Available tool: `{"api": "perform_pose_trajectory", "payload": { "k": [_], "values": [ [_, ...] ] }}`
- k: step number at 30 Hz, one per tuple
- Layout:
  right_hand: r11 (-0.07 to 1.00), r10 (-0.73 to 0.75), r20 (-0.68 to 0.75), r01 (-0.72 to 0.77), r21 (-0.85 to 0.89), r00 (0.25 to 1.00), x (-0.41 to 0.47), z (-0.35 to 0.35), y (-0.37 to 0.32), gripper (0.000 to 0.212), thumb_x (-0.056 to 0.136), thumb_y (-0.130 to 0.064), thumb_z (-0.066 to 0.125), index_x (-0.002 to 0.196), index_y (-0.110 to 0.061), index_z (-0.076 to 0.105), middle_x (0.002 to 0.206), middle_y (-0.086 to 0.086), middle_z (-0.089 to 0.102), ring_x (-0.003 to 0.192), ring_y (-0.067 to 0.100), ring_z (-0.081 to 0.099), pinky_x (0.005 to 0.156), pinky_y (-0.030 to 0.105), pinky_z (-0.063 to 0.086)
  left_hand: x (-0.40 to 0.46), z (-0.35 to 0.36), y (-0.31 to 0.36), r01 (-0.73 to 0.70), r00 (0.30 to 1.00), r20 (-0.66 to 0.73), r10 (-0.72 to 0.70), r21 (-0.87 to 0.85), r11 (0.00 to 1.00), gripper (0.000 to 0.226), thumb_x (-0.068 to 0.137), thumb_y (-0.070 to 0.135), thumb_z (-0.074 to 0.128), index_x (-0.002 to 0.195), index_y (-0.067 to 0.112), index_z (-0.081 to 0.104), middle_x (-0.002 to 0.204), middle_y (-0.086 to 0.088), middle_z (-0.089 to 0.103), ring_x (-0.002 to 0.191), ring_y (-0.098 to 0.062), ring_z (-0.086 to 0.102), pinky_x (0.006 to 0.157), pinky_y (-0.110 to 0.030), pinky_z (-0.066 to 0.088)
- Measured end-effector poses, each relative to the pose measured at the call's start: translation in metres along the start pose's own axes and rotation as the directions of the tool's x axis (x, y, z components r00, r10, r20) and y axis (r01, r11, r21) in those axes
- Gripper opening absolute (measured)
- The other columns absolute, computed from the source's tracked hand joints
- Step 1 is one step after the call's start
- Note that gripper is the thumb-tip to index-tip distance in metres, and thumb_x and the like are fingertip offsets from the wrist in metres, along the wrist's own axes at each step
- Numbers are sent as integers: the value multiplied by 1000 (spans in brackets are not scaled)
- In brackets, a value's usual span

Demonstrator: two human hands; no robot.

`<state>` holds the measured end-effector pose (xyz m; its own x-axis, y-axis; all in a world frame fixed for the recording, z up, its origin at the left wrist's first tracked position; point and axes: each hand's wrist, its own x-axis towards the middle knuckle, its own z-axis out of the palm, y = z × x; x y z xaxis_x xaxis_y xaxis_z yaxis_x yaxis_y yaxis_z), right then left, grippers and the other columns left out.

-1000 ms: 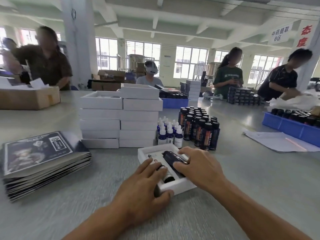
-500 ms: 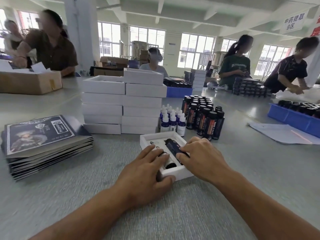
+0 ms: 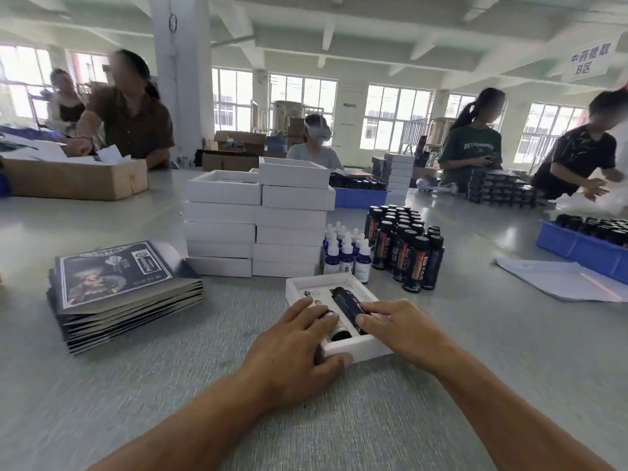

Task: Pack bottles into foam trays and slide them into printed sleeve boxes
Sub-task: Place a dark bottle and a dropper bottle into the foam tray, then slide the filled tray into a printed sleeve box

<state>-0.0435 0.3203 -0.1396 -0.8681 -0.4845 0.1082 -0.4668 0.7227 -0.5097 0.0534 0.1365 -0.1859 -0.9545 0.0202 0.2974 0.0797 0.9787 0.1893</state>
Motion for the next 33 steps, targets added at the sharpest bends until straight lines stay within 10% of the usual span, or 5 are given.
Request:
{"api": "perform_pose_trajectory", "payload": {
  "k": [10, 16, 24, 29, 33],
  "values": [
    [999, 12, 73, -15, 42, 997, -9, -5, -7, 44, 97, -47, 49, 141, -39, 52, 145, -3, 53, 120, 17, 52, 100, 35, 41, -10, -8, 11, 11, 1000, -8, -11, 82, 997, 86, 78, 84, 22, 149, 35, 19, 158, 14, 19, 146, -8, 2, 115, -34, 16],
    [999, -36, 76, 37, -11, 996, -18, -4, -13, 36, 102, -44, 43, 136, -47, 52, 122, -9, 56, 97, 6, 53, 73, 20, 40, -36, -27, 41, 22, 999, 34, -27, 152, 988, 94, 70, 92, 1, 144, 38, 22, 150, 3, 32, 136, -18, 22, 109, -47, 22],
    [998, -49, -158, 42, -47, 986, -38, 13, -16, 56, 92, -52, 59, 143, -28, 49, 141, 1, 55, 116, 16, 56, 95, 32, 43, -71, -39, 26, 40, 998, -52, -29, 229, 973, 63, 87, 67, 34, 144, 42, 25, 154, 9, 29, 143, -17, 15, 116, -49, 7],
    [992, 58, -111, -69, -101, 992, -44, 7, -13, 46, 84, -69, 57, 101, -27, 53, 81, -15, 55, 73, 2, 54, 61, 24, 44, -70, -37, 21, 59, 998, -50, -49, 215, 975, 65, 85, 75, 29, 141, 43, 31, 138, 7, 48, 129, -19, 36, 111, -45, 20],
    [995, 94, -155, -99, -19, 983, -43, 11, -11, 57, 84, -63, 62, 126, -24, 62, 95, -4, 65, 82, 19, 56, 72, 33, 42, -65, -38, 28, 48, 997, -69, -33, 226, 973, 58, 85, 72, 36, 130, 37, 45, 122, -5, 56, 115, -28, 43, 99, -50, 30]
  ]
}}
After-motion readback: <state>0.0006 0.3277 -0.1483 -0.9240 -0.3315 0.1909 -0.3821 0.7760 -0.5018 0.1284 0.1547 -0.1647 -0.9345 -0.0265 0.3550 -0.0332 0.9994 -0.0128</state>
